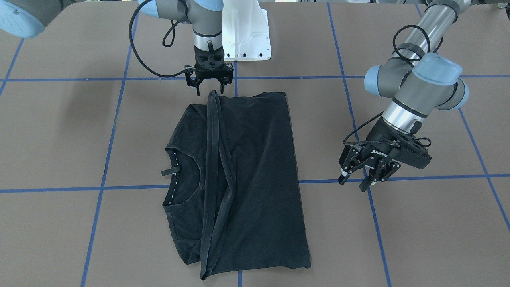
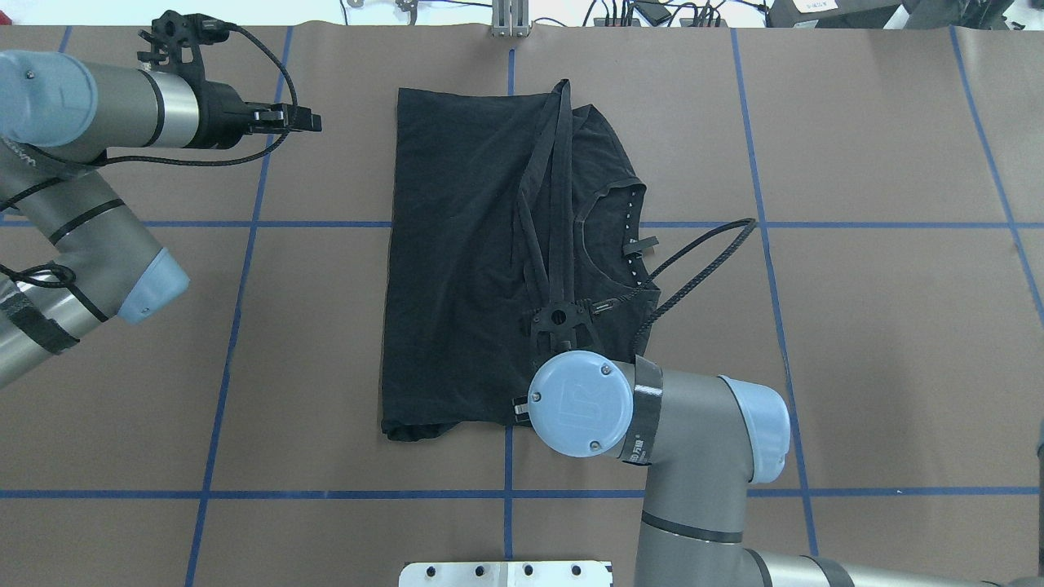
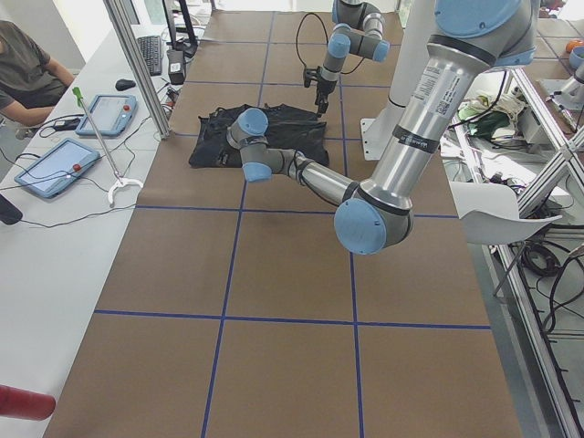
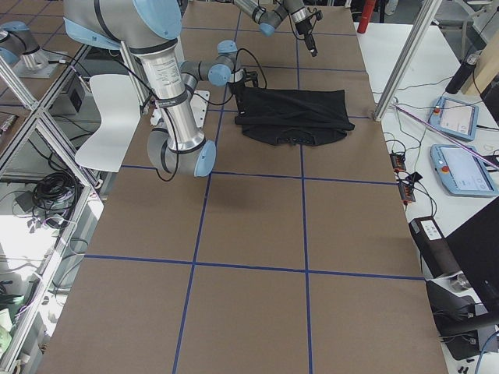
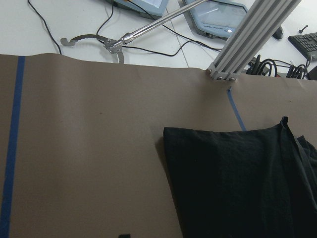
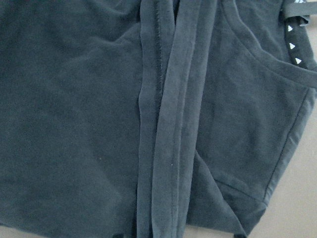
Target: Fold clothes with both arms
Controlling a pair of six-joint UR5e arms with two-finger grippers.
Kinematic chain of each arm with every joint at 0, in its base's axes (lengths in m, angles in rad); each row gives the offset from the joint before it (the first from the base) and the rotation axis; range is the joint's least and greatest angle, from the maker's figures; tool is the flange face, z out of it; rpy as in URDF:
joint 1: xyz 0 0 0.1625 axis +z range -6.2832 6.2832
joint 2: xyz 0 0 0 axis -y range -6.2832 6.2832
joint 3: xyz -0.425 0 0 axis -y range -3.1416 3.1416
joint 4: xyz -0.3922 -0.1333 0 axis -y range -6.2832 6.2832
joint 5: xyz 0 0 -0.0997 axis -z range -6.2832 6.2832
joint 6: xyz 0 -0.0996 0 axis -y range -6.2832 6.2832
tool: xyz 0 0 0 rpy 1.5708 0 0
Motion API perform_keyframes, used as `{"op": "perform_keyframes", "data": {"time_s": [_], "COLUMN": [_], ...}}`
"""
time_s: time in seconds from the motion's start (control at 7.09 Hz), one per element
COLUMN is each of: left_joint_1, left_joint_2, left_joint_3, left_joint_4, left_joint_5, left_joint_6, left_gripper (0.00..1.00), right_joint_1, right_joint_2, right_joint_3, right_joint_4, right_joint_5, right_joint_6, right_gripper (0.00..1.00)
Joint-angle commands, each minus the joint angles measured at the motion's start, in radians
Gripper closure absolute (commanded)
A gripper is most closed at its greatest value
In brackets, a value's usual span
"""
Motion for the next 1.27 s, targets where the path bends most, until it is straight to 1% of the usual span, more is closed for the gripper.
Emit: {"op": "perform_keyframes", "data": {"time_s": [0.0, 0.71, 0.99, 1.13], "left_joint_1": [0.001, 0.001, 0.003, 0.003], "left_joint_2": [0.004, 0.004, 0.004, 0.004], "left_joint_3": [-0.002, -0.001, 0.002, 0.002], "left_joint_4": [0.000, 0.000, 0.000, 0.000], "left_joint_5": [0.000, 0.002, 0.002, 0.002], "left_joint_6": [-0.005, -0.009, -0.011, -0.011], "left_gripper": [0.32, 0.32, 0.32, 0.32], "right_joint_1": [-0.010, -0.034, -0.034, -0.034], "right_joint_2": [0.018, 0.041, 0.045, 0.045], "right_joint_3": [-0.037, -0.078, -0.087, -0.087], "right_joint_4": [-0.005, 0.001, 0.001, 0.001], "right_joint_5": [0.001, -0.009, -0.010, -0.010], "right_joint_6": [-0.086, -0.088, -0.086, -0.086], "right_gripper": [0.53, 0.52, 0.88, 0.98]}}
